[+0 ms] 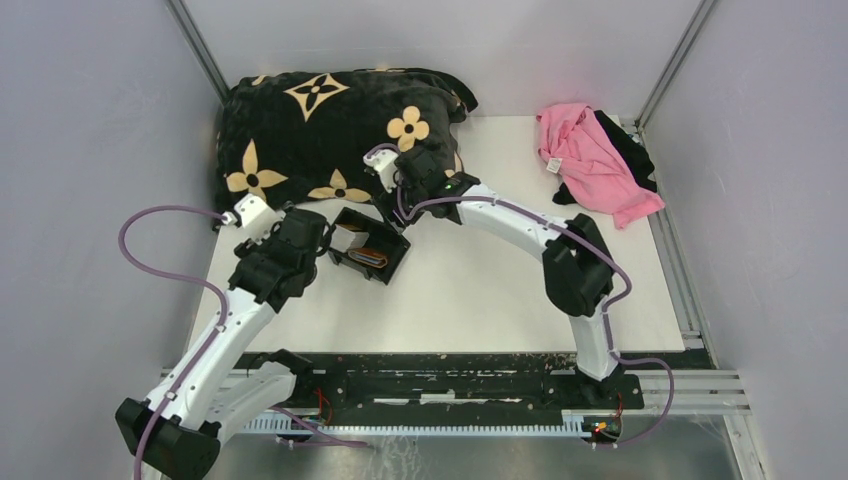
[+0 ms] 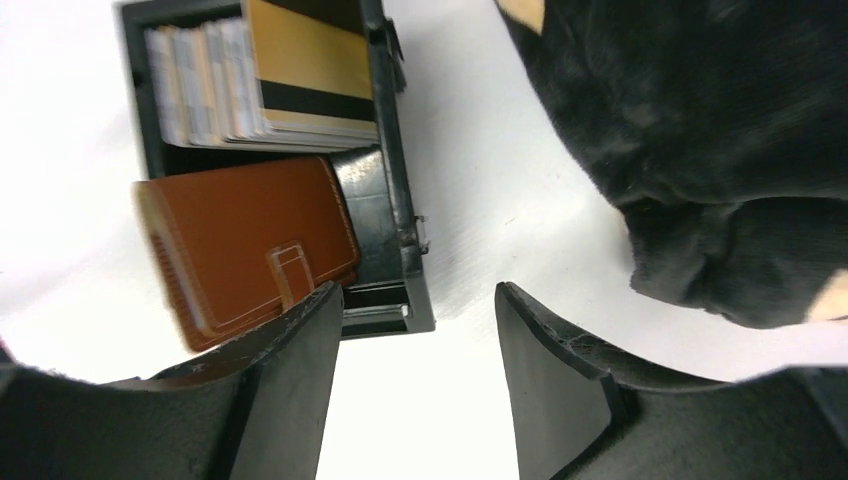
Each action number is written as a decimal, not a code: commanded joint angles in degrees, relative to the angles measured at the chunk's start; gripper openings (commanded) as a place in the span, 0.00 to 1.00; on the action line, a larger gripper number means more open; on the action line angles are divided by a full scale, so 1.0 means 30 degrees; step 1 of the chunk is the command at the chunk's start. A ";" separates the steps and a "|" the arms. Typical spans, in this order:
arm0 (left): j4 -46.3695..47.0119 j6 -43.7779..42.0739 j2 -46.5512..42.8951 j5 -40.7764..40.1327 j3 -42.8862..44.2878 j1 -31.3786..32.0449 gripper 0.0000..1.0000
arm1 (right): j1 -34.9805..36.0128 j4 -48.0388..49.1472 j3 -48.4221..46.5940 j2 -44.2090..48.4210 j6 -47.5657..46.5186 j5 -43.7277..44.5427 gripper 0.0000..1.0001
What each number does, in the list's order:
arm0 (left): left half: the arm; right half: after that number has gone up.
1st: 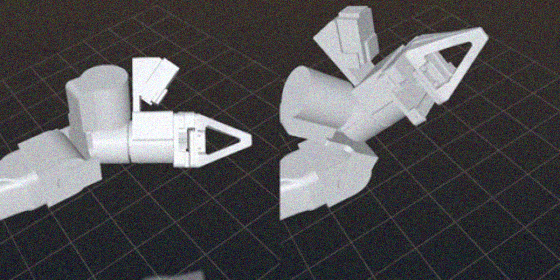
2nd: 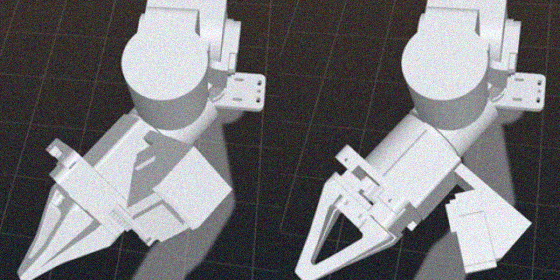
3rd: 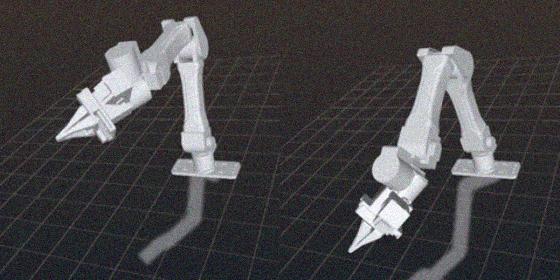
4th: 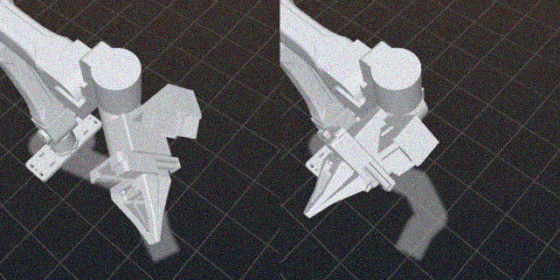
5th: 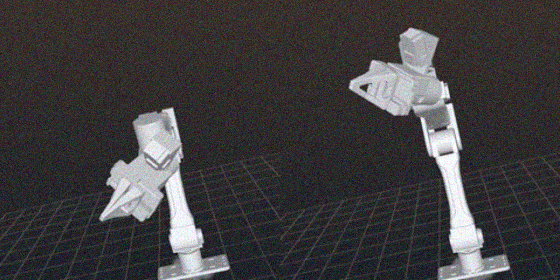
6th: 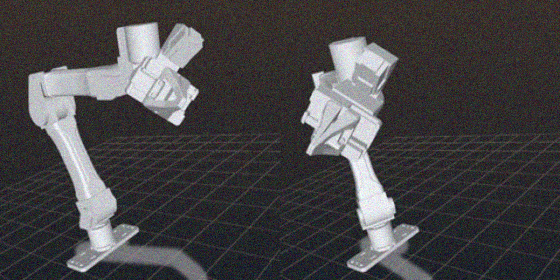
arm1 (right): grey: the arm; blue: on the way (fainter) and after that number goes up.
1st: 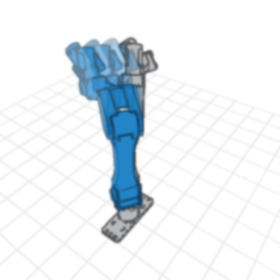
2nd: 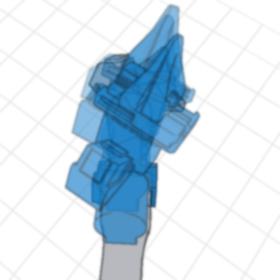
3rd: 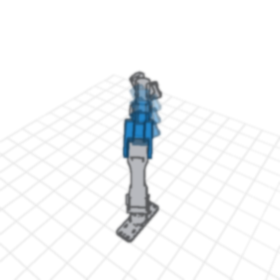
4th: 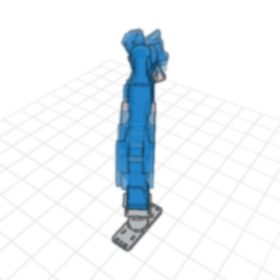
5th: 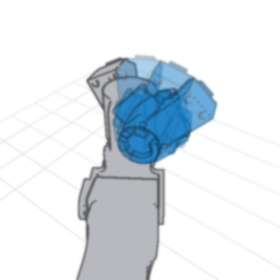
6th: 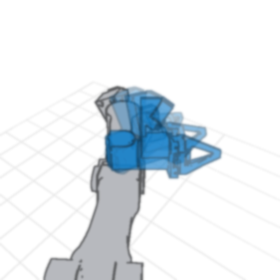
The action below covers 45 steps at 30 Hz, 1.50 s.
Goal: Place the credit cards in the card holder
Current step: Move the storage box to the center of the board, then pick up the card holder from the storage box.
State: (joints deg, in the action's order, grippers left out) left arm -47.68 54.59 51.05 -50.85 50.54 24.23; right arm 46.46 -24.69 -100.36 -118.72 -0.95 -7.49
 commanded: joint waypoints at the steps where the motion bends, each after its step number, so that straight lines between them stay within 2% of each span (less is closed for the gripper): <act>1: 0.1061 -0.0151 0.0372 0.0094 -0.0170 -0.0095 0.92 | 0.0398 0.0156 0.0528 0.2590 -0.0484 -0.0759 0.64; 6: 0.1487 -0.0060 0.0634 0.0418 -0.0143 -0.0381 0.92 | 0.0969 -0.0085 0.1384 0.3331 -0.0851 -0.1521 0.65; 17: 0.2433 -0.1106 -0.0210 0.3456 -0.0650 -0.1981 0.93 | 0.1742 -0.0150 0.1642 0.2538 -0.1261 -0.2866 0.69; 32: 0.2015 -0.1322 -0.0652 0.3561 -0.0501 -0.2188 0.94 | 0.2746 -0.0691 0.0556 0.0770 -0.1602 -0.3181 0.70; 45: 0.2006 -0.1517 -0.0843 0.3286 -0.0554 -0.2191 0.94 | 0.2864 -0.1020 -0.0152 -0.0206 -0.2374 -0.1861 0.70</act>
State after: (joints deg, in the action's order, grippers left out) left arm -43.11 52.80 49.32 -39.90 48.36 18.04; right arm 54.76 -28.36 -97.25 -118.37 -6.26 -15.07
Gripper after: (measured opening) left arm 0.941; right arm 0.701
